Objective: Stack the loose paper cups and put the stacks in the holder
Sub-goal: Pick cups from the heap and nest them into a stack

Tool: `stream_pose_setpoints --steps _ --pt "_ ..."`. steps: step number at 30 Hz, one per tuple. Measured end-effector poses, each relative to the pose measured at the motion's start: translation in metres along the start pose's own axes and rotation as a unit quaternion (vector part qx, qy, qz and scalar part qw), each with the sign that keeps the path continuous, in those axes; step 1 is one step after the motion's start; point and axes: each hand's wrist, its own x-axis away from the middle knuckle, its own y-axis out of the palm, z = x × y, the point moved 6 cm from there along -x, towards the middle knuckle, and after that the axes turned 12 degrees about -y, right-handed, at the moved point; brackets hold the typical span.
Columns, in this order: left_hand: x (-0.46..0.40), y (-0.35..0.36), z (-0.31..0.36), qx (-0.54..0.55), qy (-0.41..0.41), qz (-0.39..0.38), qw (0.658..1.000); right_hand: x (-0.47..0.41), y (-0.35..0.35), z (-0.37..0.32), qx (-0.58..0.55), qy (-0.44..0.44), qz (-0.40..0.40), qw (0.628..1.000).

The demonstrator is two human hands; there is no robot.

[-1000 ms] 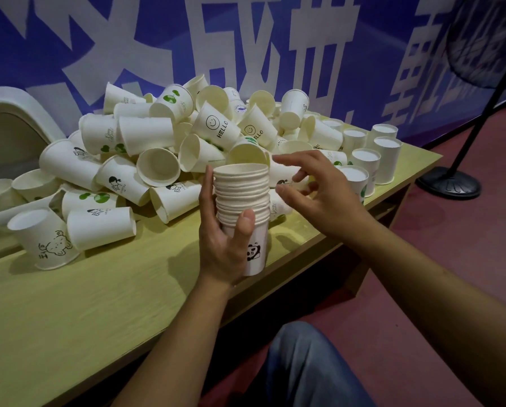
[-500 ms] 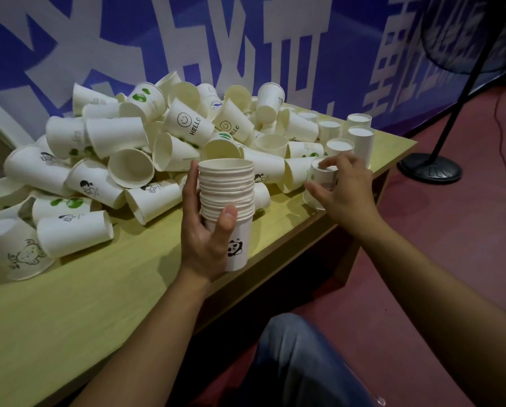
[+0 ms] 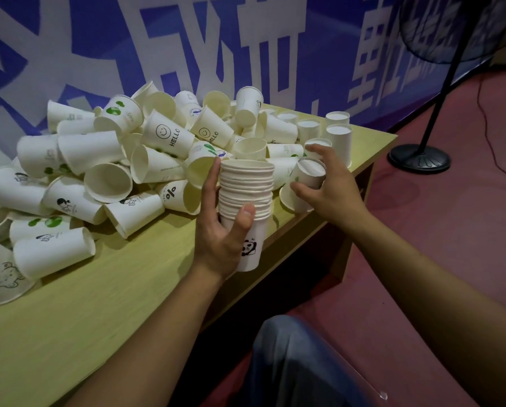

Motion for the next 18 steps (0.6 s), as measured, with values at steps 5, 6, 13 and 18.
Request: stream_pose_setpoints --steps 5,6,13,18 --pt "0.001 0.005 0.005 -0.022 0.005 -0.001 1.000 0.001 -0.003 0.005 -0.039 0.014 0.005 0.999" --pt "0.000 0.006 0.005 -0.021 0.003 -0.003 1.000 0.001 -0.004 0.006 -0.056 0.019 0.011 0.998" --pt "-0.006 0.007 0.001 0.003 -0.035 -0.041 0.999 0.002 -0.011 0.011 -0.171 0.047 0.050 0.983" --pt "-0.009 0.007 -0.001 0.003 -0.055 -0.057 0.997 -0.006 -0.003 0.014 -0.174 0.073 0.035 0.981"
